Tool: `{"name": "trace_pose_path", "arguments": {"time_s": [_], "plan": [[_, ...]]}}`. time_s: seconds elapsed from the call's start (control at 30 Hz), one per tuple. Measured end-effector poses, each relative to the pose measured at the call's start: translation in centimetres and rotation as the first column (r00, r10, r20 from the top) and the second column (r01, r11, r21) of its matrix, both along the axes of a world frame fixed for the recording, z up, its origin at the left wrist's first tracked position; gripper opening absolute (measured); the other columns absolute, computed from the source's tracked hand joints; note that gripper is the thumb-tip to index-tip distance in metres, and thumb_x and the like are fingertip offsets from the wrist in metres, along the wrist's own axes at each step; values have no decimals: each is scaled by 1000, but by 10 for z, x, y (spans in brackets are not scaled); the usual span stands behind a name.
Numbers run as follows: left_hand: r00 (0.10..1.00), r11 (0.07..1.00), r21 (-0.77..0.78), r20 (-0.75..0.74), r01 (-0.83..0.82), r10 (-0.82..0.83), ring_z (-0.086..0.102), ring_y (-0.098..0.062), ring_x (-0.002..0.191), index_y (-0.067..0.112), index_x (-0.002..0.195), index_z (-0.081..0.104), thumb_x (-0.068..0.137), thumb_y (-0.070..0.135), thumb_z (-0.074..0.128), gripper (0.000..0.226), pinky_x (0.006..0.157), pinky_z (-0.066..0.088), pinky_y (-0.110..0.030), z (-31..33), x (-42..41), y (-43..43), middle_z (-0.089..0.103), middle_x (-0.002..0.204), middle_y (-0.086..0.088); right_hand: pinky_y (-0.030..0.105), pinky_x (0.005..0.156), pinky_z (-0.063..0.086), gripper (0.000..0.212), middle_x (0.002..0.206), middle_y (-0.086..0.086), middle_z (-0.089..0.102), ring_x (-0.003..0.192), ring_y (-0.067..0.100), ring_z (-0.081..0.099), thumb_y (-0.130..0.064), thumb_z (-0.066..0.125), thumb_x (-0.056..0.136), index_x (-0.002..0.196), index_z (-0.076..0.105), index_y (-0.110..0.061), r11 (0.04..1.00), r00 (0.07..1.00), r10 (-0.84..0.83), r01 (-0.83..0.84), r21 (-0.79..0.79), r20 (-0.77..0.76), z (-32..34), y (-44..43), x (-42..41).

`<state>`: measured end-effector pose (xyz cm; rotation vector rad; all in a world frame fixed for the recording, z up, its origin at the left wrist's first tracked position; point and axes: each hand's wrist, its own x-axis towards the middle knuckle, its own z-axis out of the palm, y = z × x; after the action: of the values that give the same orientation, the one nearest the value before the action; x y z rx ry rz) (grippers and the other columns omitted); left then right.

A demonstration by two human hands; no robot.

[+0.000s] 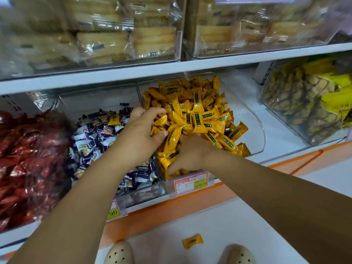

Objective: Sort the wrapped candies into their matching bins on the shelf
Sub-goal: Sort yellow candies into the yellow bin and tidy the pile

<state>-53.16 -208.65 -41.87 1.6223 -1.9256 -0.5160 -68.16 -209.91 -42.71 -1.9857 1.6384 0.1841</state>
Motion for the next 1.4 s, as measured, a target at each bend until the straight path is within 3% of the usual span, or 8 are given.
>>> {"name": "trace_pose_path", "arguments": {"time_s": [0.13,0.33,0.43,0.6,0.77,1.1,1.27,1.4], "plan": [[1000,1000,-1,-23,10,-10,39,7,83,41,132,42,91,31,61,47,65,30,-8,-1,2,0,33,107,6,34,70,53,36,84,4,59,85,30,62,-13,72,71,104,56,-15,989,973,-99,118,-83,208,6,-4,-19],[997,998,32,-52,55,-53,39,5,76,40,132,44,89,25,63,49,63,30,-10,2,7,0,34,107,5,45,71,59,45,82,9,67,65,22,62,-7,77,65,104,54,-4,975,942,-221,216,46,254,15,-21,-31],[996,995,60,-52,75,-72,40,3,77,41,131,44,88,22,64,51,63,32,-13,3,10,-1,34,105,7,40,56,59,20,69,10,65,54,21,62,-1,74,64,82,66,-5,969,914,-248,240,66,322,30,-28,-39],[995,993,83,-46,89,-85,43,-1,72,42,131,43,87,24,64,52,60,35,-15,4,13,0,35,107,8,45,67,60,33,93,11,69,78,26,71,1,75,68,98,66,-10,932,861,-361,322,165,359,60,-42,-50],[995,991,97,-53,93,-88,44,-2,73,43,132,42,87,26,65,54,60,35,-16,5,14,1,36,107,10,37,61,61,31,92,12,71,63,23,72,-4,74,73,102,66,-8,925,880,-376,341,164,290,83,-56,-55],[999,995,-86,13,51,-51,43,3,87,45,130,45,83,38,68,53,68,32,-8,8,7,0,41,103,16,32,61,61,28,108,10,66,81,26,70,-15,69,83,110,62,-9,916,888,-384,332,225,253,94,-73,-42],[1000,985,-168,-15,-25,23,42,5,82,47,135,36,78,49,68,66,63,31,-13,14,-1,-8,43,99,17,28,63,55,9,77,5,65,61,14,62,-18,59,91,95,58,-10,958,922,-266,221,180,283,92,-72,-10],[999,988,-150,21,-43,46,48,-11,106,48,143,14,73,54,72,91,82,42,-28,12,-8,-10,45,122,6,34,68,58,41,123,0,56,102,19,58,-23,67,88,125,51,-17,975,915,-192,136,176,354,87,-74,2]]}}
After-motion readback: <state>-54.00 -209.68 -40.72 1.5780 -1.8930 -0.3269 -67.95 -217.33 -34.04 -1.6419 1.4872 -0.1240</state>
